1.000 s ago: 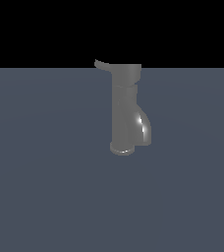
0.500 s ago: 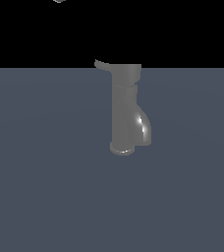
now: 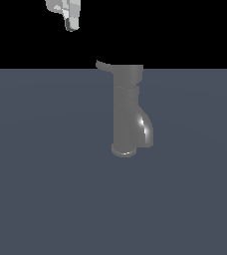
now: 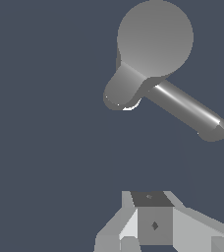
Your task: Turn on the faucet by rotating a designated handle.
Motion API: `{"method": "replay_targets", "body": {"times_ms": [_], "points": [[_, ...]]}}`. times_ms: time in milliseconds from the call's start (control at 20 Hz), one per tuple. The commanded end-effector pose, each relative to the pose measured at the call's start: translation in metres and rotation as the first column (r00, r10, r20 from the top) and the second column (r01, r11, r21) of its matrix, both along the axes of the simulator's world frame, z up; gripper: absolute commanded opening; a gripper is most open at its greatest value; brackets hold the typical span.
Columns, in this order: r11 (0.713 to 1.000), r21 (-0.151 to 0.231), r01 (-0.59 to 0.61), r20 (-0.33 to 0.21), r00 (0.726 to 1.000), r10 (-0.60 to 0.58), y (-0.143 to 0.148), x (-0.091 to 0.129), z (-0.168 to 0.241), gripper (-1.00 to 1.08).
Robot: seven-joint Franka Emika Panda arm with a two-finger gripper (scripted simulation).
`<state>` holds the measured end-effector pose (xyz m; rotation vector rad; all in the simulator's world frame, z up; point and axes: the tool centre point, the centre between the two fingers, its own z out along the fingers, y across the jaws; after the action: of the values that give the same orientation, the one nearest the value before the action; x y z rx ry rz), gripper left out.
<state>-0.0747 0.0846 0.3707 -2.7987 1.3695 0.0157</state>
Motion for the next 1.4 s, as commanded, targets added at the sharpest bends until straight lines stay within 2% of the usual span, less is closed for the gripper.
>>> {"method": "replay_targets", "body": {"times_ms": [0,400,800,1100,1350], "points": [[0.998,-0.002,0.061,0.0,0.998,-0.061,-0.001,0.013,-0.008,-1.0],[0.968,-0.01,0.25,-0.002,0.968,-0.25,-0.012,0.053,-0.032,-1.0],[0.904,-0.02,0.428,-0.003,0.904,-0.428,-0.032,0.089,-0.055,-1.0],[0.856,-0.026,0.516,-0.002,0.856,-0.517,-0.045,0.106,-0.067,-1.0],[0.83,-0.028,0.557,-0.002,0.83,-0.558,-0.052,0.114,-0.073,-1.0]]}}
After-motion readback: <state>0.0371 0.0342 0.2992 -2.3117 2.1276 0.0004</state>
